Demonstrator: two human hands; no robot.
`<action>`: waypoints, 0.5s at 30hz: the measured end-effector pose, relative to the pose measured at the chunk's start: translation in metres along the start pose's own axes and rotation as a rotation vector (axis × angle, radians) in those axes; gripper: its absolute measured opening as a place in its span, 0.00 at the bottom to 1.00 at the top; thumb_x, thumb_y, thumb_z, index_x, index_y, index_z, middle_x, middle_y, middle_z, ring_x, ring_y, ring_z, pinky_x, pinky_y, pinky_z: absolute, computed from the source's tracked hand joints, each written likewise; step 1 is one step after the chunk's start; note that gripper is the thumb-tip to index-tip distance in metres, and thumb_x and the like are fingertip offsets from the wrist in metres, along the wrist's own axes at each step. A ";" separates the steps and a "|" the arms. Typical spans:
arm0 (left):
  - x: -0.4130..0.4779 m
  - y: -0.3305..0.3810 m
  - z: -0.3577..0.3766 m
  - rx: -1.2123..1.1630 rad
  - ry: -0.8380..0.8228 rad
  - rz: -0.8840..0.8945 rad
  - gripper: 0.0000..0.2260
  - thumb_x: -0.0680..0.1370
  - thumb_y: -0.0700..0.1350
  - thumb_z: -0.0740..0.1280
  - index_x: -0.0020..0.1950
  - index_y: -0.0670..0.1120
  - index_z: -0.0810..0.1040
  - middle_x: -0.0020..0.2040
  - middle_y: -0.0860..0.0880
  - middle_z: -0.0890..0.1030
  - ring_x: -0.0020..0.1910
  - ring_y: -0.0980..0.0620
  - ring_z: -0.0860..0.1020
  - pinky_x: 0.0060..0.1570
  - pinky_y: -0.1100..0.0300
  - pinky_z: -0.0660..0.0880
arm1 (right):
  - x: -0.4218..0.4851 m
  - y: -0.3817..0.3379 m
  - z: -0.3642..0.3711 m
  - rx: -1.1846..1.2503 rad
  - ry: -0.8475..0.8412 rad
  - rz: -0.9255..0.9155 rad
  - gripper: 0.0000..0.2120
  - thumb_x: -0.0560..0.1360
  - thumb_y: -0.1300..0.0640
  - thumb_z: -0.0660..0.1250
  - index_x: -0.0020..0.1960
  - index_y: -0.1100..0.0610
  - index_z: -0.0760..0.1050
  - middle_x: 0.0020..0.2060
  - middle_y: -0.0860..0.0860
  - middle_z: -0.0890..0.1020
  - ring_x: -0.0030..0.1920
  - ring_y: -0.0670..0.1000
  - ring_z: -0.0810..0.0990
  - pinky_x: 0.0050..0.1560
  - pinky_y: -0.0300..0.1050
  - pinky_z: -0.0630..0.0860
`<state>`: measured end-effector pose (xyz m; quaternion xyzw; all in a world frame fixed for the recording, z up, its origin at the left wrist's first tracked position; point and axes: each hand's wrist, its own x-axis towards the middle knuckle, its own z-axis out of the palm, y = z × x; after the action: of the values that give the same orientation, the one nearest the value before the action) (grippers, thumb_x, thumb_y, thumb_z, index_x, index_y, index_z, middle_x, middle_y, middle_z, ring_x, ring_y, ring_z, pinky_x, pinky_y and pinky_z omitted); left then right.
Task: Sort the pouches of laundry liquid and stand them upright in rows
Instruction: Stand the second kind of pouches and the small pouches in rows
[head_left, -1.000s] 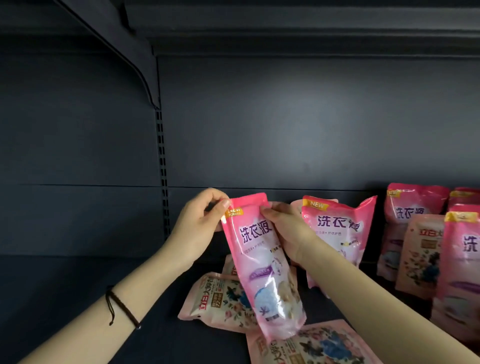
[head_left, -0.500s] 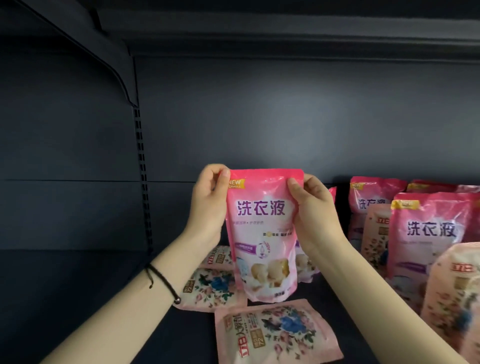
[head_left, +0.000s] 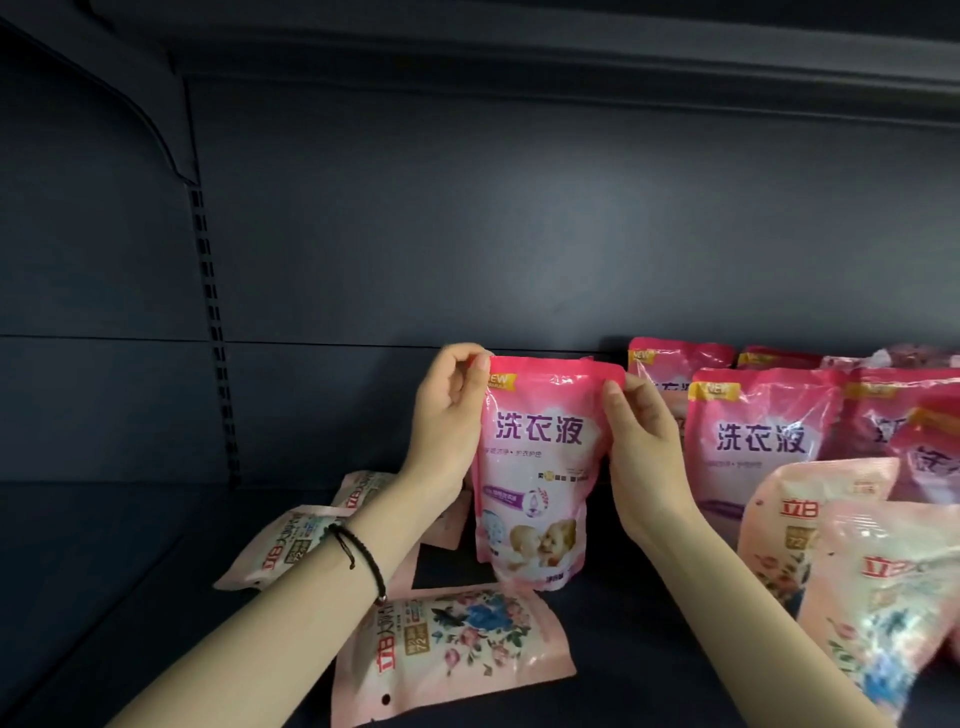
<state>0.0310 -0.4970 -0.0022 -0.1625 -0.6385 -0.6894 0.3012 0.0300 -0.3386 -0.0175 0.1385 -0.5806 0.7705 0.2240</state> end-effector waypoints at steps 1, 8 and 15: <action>-0.004 0.000 -0.002 0.007 -0.004 -0.021 0.06 0.80 0.46 0.63 0.55 0.49 0.76 0.50 0.51 0.81 0.49 0.59 0.79 0.51 0.69 0.74 | -0.003 0.001 -0.003 -0.040 0.006 0.019 0.03 0.79 0.55 0.63 0.50 0.51 0.76 0.43 0.43 0.82 0.45 0.42 0.80 0.43 0.36 0.76; -0.048 -0.020 -0.020 0.284 -0.181 -0.150 0.18 0.79 0.47 0.66 0.66 0.60 0.66 0.55 0.55 0.79 0.47 0.69 0.78 0.39 0.76 0.74 | -0.025 0.018 -0.025 -0.234 -0.079 0.173 0.05 0.79 0.57 0.63 0.51 0.50 0.76 0.48 0.47 0.83 0.52 0.48 0.81 0.52 0.45 0.78; -0.056 -0.018 -0.017 0.416 -0.177 -0.145 0.24 0.79 0.47 0.66 0.69 0.61 0.57 0.51 0.54 0.80 0.44 0.67 0.79 0.38 0.73 0.76 | -0.033 0.012 -0.026 -0.327 -0.014 -0.009 0.14 0.76 0.62 0.66 0.58 0.50 0.68 0.56 0.49 0.74 0.51 0.43 0.76 0.49 0.38 0.75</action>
<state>0.0655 -0.5018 -0.0528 -0.1104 -0.8008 -0.5457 0.2209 0.0537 -0.3222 -0.0509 0.1080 -0.6991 0.6638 0.2428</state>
